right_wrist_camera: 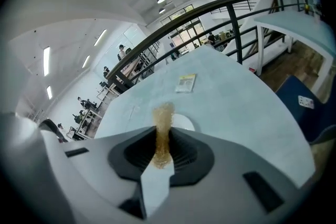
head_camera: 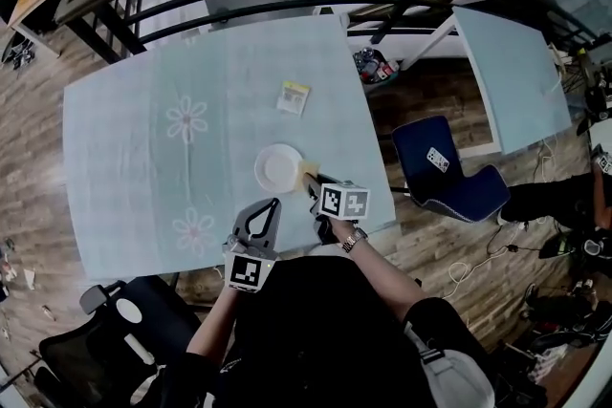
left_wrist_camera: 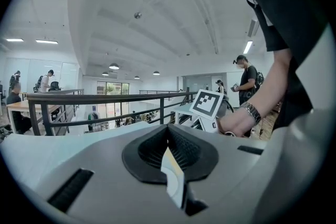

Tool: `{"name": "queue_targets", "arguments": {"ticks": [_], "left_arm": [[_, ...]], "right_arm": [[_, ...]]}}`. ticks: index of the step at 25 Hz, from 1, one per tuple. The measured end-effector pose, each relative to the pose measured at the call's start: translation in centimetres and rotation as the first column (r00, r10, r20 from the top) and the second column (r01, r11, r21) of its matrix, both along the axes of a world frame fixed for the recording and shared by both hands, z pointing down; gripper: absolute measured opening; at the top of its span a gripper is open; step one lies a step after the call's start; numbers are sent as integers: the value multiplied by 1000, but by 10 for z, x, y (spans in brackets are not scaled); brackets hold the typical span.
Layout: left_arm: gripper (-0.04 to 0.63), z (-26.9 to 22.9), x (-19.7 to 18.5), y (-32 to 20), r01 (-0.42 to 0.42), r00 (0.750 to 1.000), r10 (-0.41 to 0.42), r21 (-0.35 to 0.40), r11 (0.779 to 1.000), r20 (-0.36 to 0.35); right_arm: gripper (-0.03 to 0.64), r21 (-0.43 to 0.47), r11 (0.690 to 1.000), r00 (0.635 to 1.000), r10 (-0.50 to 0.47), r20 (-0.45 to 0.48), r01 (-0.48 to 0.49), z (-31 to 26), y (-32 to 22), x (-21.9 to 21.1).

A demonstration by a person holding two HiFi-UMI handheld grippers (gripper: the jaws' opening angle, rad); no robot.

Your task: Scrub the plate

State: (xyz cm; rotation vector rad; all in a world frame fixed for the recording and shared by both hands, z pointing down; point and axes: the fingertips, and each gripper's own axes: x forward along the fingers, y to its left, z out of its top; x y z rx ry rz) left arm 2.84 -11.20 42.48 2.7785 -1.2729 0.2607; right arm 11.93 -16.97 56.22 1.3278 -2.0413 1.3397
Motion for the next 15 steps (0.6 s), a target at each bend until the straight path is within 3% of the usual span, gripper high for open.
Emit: {"name": "queue_targets", "arguments": {"ticks": [8, 15], "left_arm": [[12, -9, -30, 15, 74, 996, -75, -11, 997, -52], [12, -35, -54, 15, 130, 987, -128, 16, 991, -95]], "right_arm": [[66, 148, 987, 996, -66, 67, 55, -70, 17, -38], [66, 322, 945, 991, -98, 94, 63, -139, 29, -66]]}}
